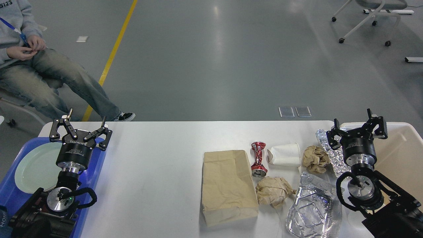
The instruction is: Tidy desktop
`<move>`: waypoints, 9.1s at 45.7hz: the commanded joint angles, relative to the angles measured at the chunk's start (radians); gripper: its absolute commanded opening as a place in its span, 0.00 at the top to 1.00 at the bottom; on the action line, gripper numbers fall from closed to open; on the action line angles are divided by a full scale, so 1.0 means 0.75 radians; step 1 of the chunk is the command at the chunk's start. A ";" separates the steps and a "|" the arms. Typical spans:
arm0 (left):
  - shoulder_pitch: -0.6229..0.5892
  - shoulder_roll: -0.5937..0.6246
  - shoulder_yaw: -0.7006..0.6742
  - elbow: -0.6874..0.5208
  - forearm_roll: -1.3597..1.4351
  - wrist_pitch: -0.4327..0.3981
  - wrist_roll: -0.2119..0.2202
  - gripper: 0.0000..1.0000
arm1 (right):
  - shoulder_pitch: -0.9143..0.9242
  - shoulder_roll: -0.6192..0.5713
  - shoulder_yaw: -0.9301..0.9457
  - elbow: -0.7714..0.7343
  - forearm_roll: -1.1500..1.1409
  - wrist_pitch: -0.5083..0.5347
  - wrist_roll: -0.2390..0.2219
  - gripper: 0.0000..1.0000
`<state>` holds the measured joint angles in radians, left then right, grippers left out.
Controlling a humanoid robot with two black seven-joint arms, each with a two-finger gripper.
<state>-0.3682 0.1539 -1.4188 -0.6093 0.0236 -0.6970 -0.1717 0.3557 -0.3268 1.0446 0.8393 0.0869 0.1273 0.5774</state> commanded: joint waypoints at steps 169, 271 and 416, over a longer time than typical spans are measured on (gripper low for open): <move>0.000 0.001 0.000 -0.002 -0.001 -0.001 0.000 0.04 | 1.432 0.655 -2.589 0.276 -0.065 -0.110 -1.122 0.83; 0.000 -0.001 0.000 -0.002 0.001 -0.001 0.000 0.04 | 1.893 -0.609 -3.109 0.012 -0.077 0.618 -1.107 1.00; 0.000 -0.001 0.000 -0.002 0.001 -0.001 0.000 0.04 | 2.878 -0.180 -3.000 0.979 -0.161 1.088 -1.122 0.00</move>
<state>-0.3681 0.1538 -1.4189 -0.6101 0.0247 -0.6979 -0.1718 2.4249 -0.4801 -1.1896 1.5002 -0.0532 0.9404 -0.2640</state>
